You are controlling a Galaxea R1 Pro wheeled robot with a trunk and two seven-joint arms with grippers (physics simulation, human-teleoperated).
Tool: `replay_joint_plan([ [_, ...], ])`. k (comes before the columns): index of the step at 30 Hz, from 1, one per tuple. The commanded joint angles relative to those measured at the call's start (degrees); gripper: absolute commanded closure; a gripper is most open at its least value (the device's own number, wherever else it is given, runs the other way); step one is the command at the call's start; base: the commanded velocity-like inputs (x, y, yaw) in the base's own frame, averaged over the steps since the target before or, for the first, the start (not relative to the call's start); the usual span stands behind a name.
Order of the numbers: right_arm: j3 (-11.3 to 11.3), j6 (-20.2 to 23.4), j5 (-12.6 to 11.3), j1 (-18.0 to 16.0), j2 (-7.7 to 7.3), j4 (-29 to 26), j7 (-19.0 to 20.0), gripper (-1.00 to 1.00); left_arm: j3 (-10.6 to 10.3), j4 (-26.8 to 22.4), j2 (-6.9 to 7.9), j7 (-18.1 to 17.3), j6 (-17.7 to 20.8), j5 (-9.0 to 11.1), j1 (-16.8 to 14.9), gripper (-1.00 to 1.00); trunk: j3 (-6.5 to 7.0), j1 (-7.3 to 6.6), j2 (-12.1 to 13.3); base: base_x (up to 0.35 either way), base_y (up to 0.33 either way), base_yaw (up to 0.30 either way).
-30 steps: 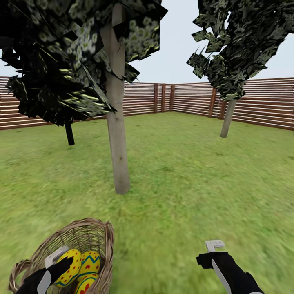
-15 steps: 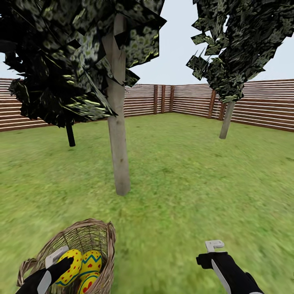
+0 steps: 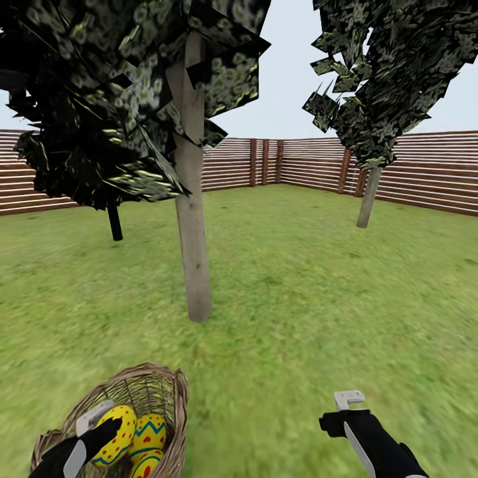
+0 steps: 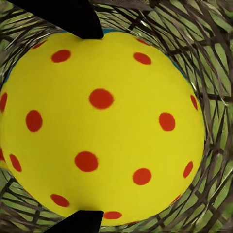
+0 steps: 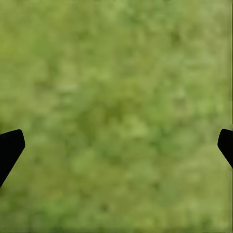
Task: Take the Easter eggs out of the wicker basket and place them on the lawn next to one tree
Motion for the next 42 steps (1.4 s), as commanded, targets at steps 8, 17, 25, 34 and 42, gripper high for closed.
replay_joint_plan([
  [8,0.3,0.24,-0.1,-0.02,-0.16,-0.09,-0.16,-1.0,0.45,-0.17,-0.03,-0.69,0.32,-0.22,-0.04,1.0,1.38,-1.77,3.2,0.0,0.0,0.0],
  [17,0.28,0.24,-0.09,-0.01,-0.16,-0.09,-0.16,-1.0,0.45,-0.1,-0.03,-0.55,0.29,-0.22,-0.04,1.0,3.0,-3.75,6.81,0.0,0.0,0.0],
  [25,0.28,0.24,-0.09,-0.03,-0.14,-0.09,-0.25,-1.0,0.45,-0.1,-0.38,-0.54,0.29,-0.22,-0.04,1.0,4.43,-5.51,10.02,0.0,0.0,0.133],
  [34,0.34,0.24,-0.09,-0.03,-0.03,-0.09,-0.25,-1.0,0.45,-0.03,-0.58,-0.46,0.29,-0.22,-0.04,1.0,6.05,-7.48,13.63,0.0,0.0,0.013],
  [42,0.35,0.24,-0.09,-0.02,-0.07,-0.09,-0.25,-1.0,0.45,-0.05,-1.0,-0.52,0.23,-0.29,-0.04,1.0,7.49,-9.24,16.83,0.0,0.0,0.098],
])
